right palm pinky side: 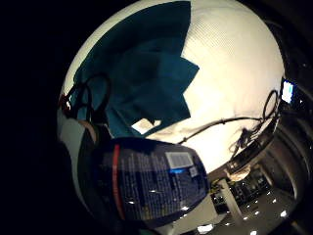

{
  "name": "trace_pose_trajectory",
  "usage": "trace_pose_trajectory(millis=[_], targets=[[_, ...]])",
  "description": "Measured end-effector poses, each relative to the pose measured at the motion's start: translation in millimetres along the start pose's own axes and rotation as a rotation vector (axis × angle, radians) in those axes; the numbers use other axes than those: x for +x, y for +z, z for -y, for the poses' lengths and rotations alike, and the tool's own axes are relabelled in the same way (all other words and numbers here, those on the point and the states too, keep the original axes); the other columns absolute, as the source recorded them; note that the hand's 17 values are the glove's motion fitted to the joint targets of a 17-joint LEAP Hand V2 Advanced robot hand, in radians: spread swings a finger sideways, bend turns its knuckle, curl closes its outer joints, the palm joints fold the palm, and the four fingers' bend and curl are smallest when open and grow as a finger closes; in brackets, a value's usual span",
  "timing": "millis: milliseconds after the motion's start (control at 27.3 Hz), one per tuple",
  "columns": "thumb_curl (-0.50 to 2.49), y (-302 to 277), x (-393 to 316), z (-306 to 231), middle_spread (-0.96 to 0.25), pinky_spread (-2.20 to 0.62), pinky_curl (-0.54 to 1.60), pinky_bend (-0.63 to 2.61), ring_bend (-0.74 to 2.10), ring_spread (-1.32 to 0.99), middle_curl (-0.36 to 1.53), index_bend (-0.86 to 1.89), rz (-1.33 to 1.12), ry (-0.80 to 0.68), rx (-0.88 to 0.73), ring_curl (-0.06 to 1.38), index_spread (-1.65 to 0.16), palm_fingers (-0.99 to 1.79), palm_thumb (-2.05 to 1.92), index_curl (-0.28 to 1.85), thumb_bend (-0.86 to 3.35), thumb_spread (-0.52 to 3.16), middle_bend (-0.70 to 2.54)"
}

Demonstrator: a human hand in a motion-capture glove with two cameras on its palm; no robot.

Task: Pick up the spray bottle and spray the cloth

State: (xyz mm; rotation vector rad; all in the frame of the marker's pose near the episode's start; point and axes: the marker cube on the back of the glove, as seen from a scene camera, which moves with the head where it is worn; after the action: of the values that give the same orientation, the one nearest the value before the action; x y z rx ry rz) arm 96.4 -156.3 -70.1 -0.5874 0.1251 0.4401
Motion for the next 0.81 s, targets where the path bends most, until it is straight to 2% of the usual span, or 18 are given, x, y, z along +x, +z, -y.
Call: trace_pose_trajectory(millis=[330,659,806], targets=[[0.68,-38,-11,-33,-0.09,-0.17,0.37,0.32,0.7,-0.18,0.5,0.46,-0.087,0.044,0.015,0.45,-0.19,1.36,0.96,0.52,-0.03,0.51,0.63],[0.69,-11,-7,-15,-0.1,-0.18,0.37,0.3,0.69,-0.18,0.5,0.44,-0.091,0.062,-0.064,0.45,-0.19,1.37,0.96,0.53,-0.03,0.51,0.63],[0.7,-5,-13,-9,-0.1,-0.18,0.37,0.3,0.69,-0.18,0.5,0.44,-0.087,0.032,-0.038,0.45,-0.19,1.37,0.96,0.53,-0.03,0.52,0.62]])
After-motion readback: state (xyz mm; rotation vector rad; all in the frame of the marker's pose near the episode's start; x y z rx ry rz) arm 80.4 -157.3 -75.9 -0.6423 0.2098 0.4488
